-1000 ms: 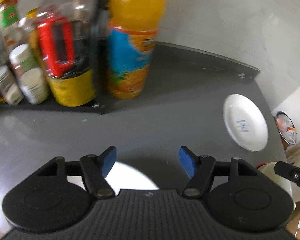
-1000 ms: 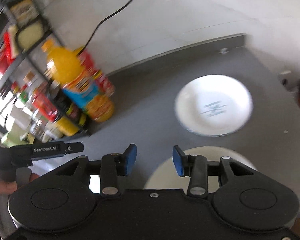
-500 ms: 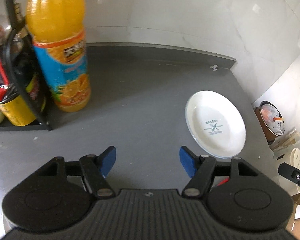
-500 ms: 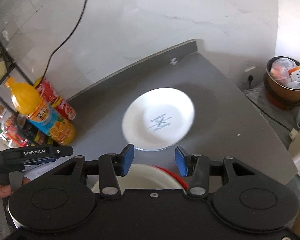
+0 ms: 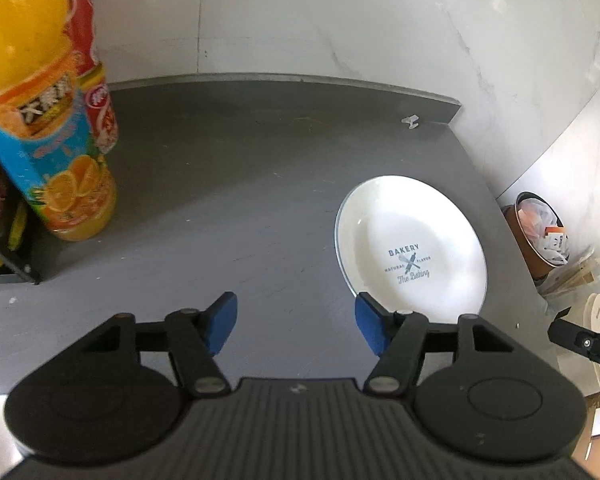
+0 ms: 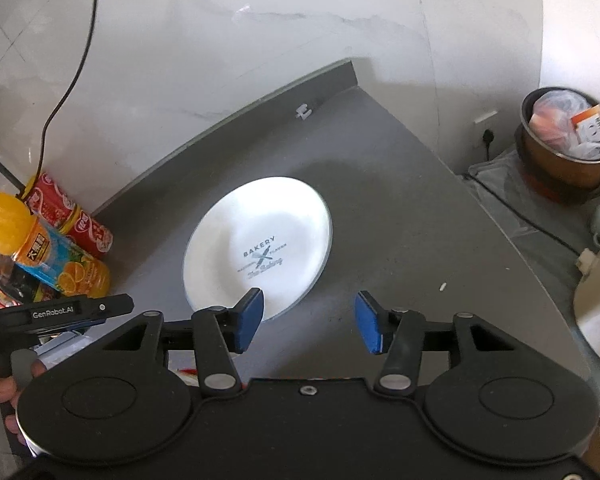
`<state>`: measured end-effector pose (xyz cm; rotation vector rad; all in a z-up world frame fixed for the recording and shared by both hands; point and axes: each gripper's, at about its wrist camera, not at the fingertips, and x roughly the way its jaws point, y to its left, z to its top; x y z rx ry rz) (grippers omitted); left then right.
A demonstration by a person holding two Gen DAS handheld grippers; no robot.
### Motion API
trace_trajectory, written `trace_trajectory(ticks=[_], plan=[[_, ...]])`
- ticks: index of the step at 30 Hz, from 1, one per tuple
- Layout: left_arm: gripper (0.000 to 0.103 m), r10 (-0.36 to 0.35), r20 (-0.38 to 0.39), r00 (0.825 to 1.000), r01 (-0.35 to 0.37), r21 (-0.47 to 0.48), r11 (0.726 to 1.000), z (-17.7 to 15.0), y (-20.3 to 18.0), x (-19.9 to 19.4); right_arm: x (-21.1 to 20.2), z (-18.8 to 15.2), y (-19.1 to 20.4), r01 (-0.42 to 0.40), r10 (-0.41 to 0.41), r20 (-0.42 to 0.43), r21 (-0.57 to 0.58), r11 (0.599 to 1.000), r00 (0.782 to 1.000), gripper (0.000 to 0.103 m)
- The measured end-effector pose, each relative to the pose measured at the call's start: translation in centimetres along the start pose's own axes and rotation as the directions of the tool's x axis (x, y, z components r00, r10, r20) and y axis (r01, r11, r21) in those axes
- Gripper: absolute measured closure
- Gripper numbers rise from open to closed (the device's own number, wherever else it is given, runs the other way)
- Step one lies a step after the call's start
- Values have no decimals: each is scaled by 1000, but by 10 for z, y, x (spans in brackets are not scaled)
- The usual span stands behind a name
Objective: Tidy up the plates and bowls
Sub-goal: 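Move the left gripper to the rim of the 'BAKERY' plate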
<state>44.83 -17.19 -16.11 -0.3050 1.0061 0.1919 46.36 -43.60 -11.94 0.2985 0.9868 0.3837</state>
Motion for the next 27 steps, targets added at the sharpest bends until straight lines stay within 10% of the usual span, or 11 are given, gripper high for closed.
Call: trace_trajectory(ticks=[27], plan=[[83,-84,-95,992,79,-62,995,24,-20,88,94,17,-18,-70,70,-116,3,998,991,79]])
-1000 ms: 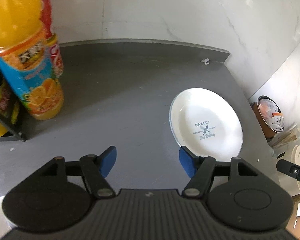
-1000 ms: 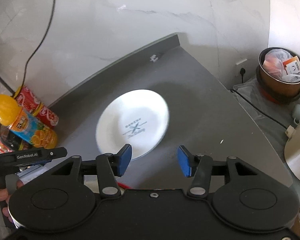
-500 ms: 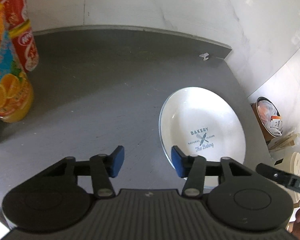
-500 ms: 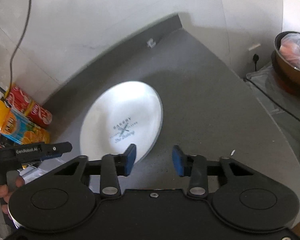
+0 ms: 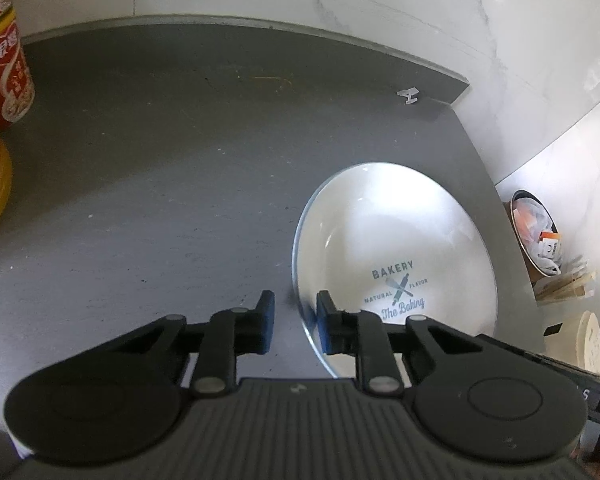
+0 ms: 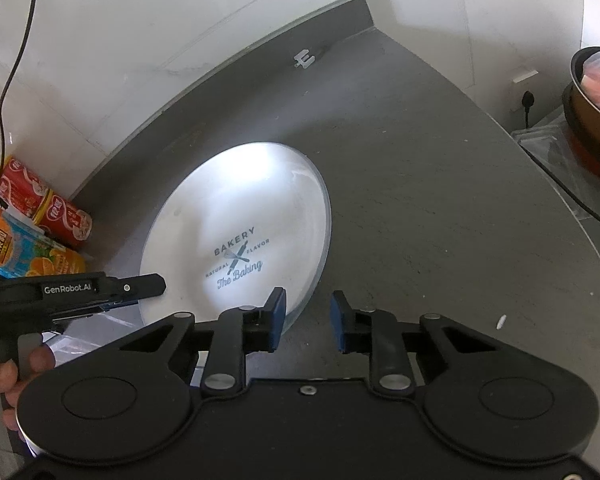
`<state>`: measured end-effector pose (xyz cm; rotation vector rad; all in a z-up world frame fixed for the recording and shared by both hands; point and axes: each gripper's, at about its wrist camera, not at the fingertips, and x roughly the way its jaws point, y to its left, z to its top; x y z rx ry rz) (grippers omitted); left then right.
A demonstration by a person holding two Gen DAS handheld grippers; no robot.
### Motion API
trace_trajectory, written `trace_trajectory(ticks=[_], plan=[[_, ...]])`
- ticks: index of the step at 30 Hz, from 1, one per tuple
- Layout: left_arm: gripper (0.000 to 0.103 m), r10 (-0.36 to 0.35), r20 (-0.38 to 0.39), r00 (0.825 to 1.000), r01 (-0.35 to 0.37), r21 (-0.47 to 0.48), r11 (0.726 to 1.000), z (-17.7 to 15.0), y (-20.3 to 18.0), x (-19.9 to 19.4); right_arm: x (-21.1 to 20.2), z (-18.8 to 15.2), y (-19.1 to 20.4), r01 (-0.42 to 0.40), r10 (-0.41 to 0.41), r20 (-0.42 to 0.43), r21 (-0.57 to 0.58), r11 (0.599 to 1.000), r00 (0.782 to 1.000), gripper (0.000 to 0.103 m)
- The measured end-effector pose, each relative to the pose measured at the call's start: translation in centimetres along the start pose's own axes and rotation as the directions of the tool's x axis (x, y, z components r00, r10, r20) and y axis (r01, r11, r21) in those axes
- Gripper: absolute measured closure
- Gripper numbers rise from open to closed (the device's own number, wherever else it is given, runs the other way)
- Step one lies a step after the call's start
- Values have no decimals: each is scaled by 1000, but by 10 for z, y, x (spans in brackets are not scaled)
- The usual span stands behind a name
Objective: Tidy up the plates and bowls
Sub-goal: 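Close the left gripper on the 'BAKERY' plate rim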
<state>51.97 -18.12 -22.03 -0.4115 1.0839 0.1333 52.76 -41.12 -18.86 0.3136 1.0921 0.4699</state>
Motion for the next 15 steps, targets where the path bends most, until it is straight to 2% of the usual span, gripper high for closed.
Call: trace_trajectory(ticks=[4,8,10,11,15], plan=[[84,-28,-13,1000,28,-17,999,1,2,9,6,4,1,8,-8,-10,-16,1000,1000,79],[89,-52,-8,999,52,-10,999,4,5,11,13,7,4,14,-15,-25,-57,998,1000,80],[90,-58,-11,998,58,1,998,4,5,10,16,9,6,3,-6,-30,-84,996,1000,88],[90,-58,-13,998,58,5,998,4,5,9,16,9,9,4,-7,-30,-105,994,1000,87],[91,-68,-1,998,68,29,997,4,3,3,8,7,17,26,-24,12,-177,984,1000,87]])
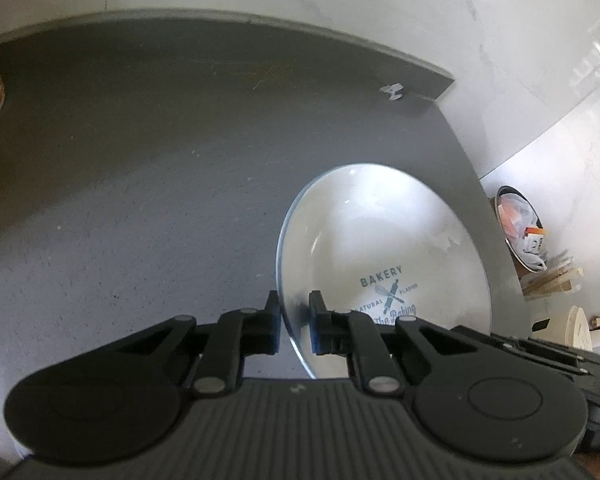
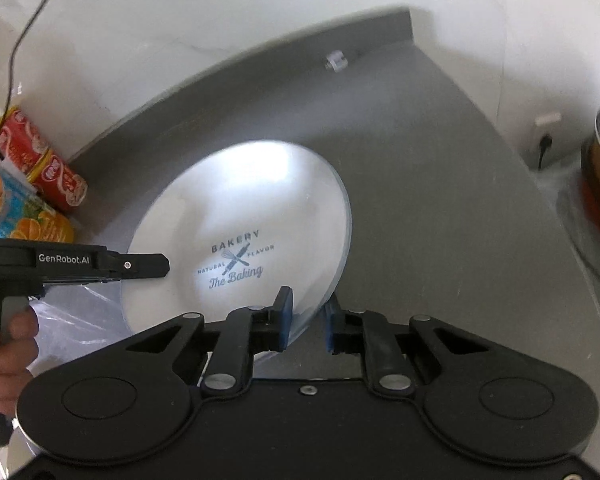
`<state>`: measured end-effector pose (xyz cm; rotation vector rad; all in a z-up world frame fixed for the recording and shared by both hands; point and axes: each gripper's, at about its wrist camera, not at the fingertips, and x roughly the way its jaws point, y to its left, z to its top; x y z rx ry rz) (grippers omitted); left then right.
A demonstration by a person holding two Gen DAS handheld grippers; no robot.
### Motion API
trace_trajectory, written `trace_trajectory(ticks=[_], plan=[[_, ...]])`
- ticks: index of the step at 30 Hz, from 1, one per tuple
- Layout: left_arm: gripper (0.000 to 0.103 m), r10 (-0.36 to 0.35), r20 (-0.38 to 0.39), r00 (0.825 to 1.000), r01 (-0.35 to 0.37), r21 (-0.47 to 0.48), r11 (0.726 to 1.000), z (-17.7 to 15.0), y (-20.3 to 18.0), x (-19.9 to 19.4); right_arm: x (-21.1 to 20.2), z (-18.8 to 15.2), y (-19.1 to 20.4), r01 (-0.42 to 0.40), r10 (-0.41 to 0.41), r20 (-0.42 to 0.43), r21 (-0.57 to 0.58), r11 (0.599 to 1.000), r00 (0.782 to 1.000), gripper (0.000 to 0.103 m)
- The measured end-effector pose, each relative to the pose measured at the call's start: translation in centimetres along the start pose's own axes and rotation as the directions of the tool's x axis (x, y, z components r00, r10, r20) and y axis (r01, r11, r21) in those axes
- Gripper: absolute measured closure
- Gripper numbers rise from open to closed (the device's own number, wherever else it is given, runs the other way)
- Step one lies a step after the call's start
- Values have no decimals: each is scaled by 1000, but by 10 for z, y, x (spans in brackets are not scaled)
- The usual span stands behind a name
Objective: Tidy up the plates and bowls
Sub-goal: 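Close the left gripper on the 'BAKERY' plate rim, then carry the 'BAKERY' plate over and lower it onto the plate stack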
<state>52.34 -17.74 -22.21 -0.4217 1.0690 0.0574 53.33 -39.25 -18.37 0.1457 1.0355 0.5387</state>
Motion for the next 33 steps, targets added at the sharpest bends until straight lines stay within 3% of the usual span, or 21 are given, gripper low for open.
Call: trace_trajectory(ticks=[14,20,33], plan=[[93,-41,64,997,39,33,999,-1,-10,-46,-46,4,12,-21,24,70,-42,999,997,87],[93,-55,118,991,53,21,998,-6,-16,-80,-76,6,25,-29,39,139,-75,997,990,87],[93,12,233,972,17,-122,992,-47,-6,-164,-118,3,66,-123,156,152,-204,971,976,87]])
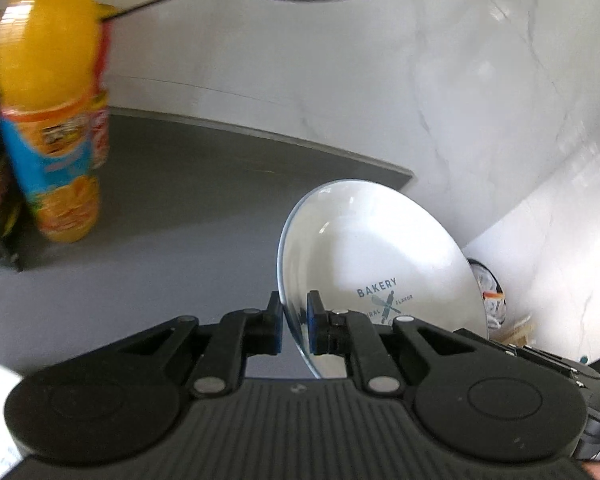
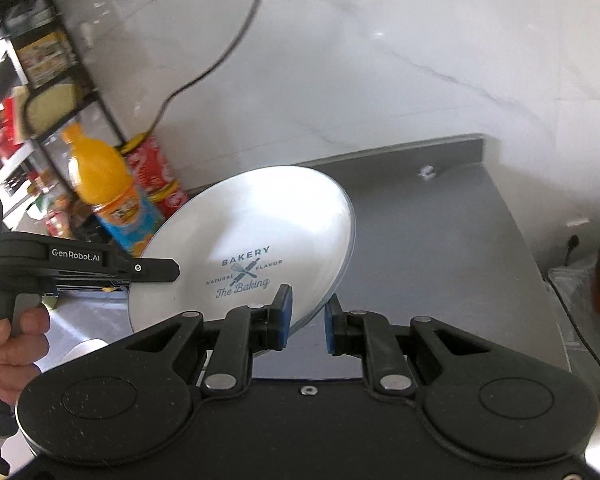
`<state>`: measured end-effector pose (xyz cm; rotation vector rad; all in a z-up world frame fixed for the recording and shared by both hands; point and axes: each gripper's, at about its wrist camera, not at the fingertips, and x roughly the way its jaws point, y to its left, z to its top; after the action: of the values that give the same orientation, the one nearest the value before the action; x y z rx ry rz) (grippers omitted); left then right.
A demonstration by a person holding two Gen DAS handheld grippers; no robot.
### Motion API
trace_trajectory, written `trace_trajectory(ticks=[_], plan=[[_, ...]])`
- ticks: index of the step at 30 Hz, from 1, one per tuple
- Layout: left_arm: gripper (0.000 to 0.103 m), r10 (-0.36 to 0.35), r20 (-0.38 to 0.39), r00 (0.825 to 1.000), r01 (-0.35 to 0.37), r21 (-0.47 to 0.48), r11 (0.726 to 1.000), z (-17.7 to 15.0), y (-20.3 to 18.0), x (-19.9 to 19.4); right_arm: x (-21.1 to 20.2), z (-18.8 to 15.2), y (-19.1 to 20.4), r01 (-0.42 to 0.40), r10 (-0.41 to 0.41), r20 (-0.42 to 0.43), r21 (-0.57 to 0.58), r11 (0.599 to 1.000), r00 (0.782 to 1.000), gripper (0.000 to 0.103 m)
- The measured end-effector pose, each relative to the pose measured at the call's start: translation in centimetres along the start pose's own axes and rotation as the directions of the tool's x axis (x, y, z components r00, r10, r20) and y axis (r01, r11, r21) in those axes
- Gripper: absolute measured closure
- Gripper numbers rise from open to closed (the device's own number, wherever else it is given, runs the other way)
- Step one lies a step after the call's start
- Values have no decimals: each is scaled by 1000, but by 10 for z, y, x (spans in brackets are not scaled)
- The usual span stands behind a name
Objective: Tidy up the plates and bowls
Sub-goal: 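Carry the 'BAKERY' plate over and lower it onto the plate stack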
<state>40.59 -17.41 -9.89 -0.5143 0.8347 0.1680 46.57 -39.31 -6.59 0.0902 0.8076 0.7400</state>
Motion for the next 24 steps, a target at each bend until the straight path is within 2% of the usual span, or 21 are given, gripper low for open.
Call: trace_trajectory(ticks=[9,24], plan=[[93,14,42,999,-11,-84,996,-10,29,-51,-10,-1,44,-62,62,-4,-42,997,998,87],[93,60,73,995,-51,-119,992,-17,110,-110,4,-20,135,-123,121,-30,-59,991,992,87]])
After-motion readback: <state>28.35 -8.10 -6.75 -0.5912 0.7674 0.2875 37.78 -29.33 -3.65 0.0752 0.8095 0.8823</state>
